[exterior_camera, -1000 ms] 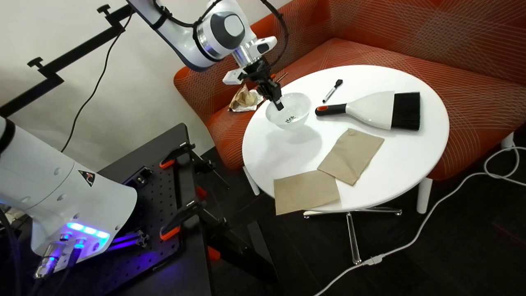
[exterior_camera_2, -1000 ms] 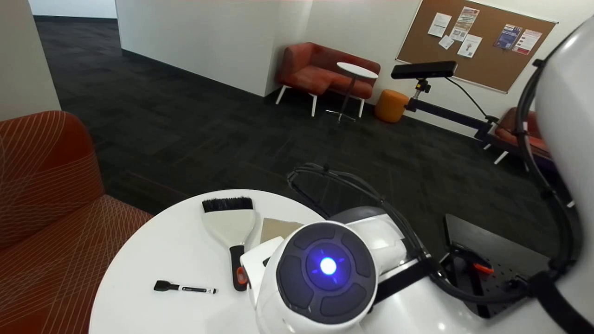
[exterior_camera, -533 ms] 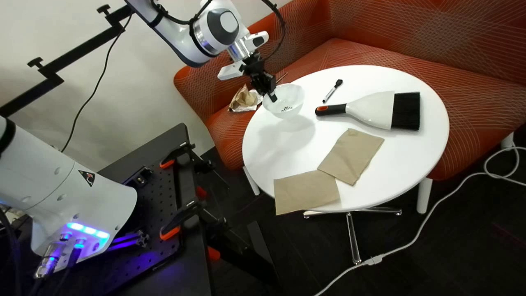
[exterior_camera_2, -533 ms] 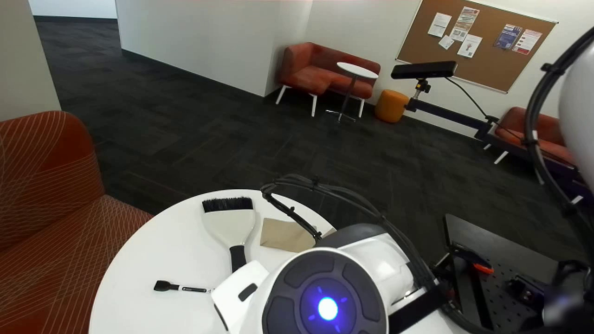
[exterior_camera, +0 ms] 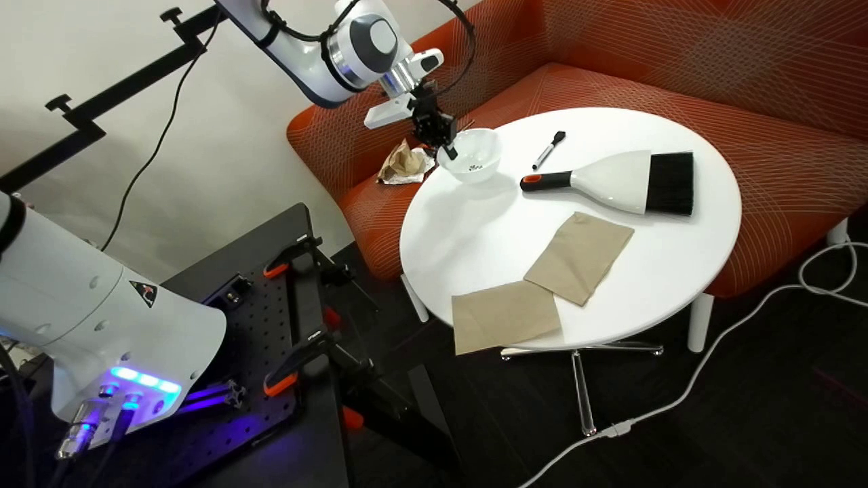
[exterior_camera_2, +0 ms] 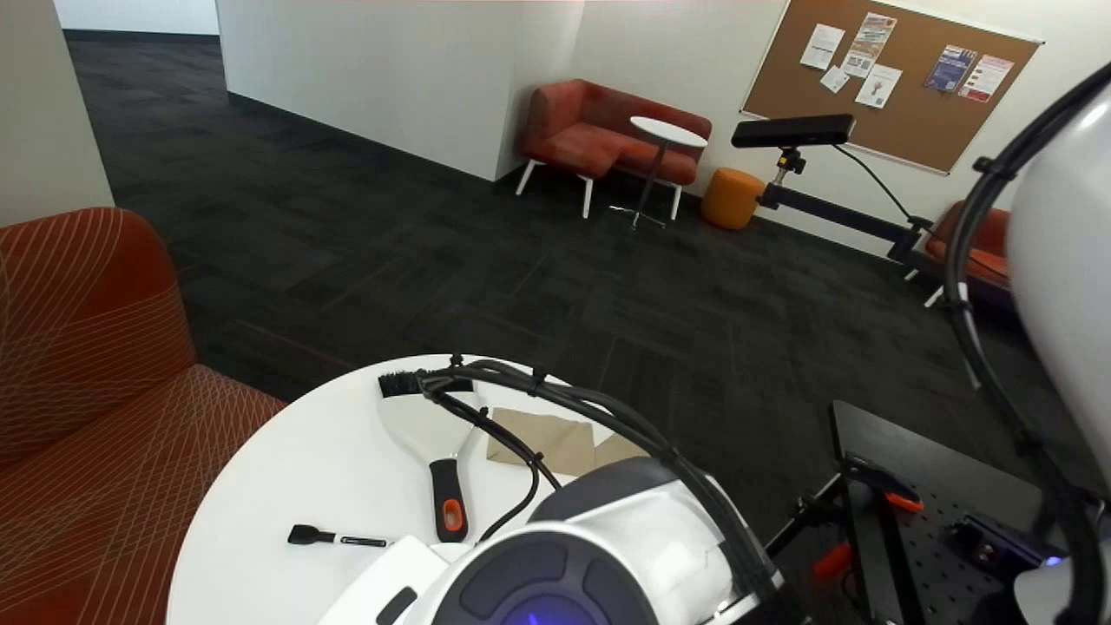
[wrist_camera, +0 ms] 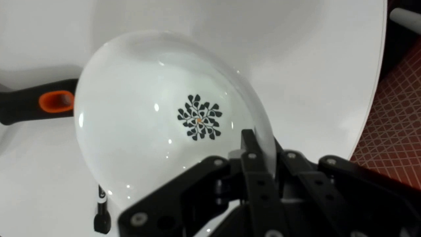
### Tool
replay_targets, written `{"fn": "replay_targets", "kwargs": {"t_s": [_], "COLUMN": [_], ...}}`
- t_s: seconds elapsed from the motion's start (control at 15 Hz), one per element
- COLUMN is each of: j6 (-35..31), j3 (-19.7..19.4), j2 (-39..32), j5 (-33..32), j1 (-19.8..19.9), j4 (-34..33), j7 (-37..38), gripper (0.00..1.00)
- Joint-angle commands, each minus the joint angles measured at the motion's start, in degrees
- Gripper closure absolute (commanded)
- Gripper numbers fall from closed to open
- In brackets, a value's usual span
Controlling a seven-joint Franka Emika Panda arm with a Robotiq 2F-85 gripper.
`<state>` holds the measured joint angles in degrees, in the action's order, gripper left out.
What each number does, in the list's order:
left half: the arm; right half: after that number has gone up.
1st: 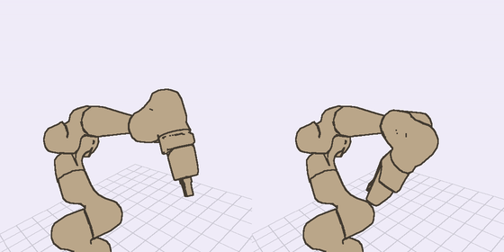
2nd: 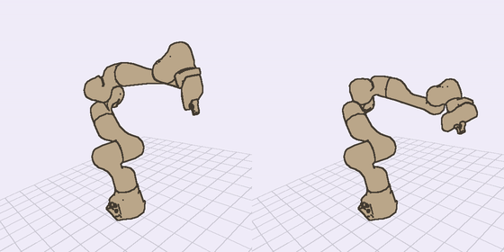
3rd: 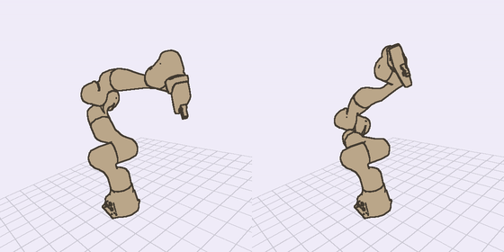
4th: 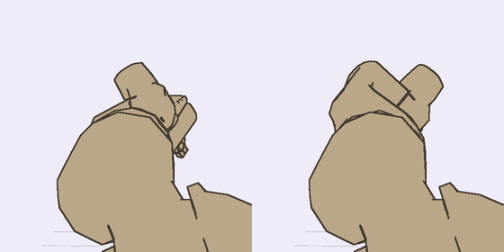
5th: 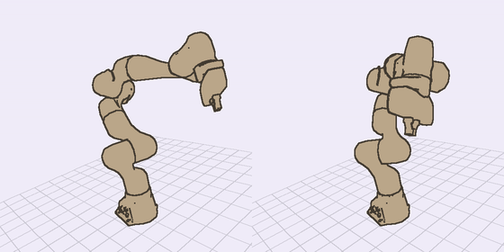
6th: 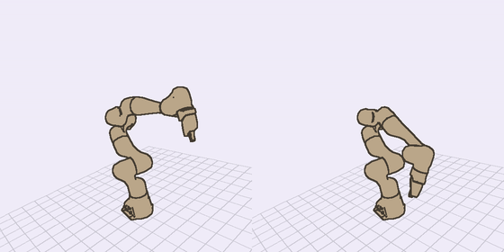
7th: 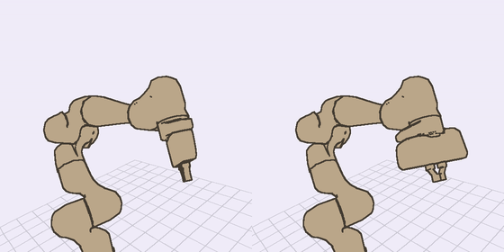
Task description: Move the bowl to the left
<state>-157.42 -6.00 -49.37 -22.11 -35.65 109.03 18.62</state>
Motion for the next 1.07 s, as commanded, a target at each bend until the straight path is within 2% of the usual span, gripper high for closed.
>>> {"fn": "replay_targets", "kwargs": {"t_s": [0.0, 0.4, 0.47, 0.53, 0.67, 1.0], "j6": [2.3, 3.0, 3.0, 2.9, 2.7, 1.4], "j3": [0.3, 0.1, -0.2, -0.3, -0.6, -0.8], "j2": [-2.5, -4.5, -4.5, -4.4, -3.9, -1.8], "j5": [0.7, 0.6, 0.5, 0.4, 0.3, 0.5], "j1": [0.1, -0.2, -0.6, -0.7, -1.0, -0.7], "j4": [-4.2, -7.1, -7.3, -7.2, -6.8, -4.8], "j7": [-2.8, -3.4, -3.0, -2.9, -2.5, -2.1], "gripper": [0.98, 0.98, 0.67, 0.65, 0.53, 0.14]}}
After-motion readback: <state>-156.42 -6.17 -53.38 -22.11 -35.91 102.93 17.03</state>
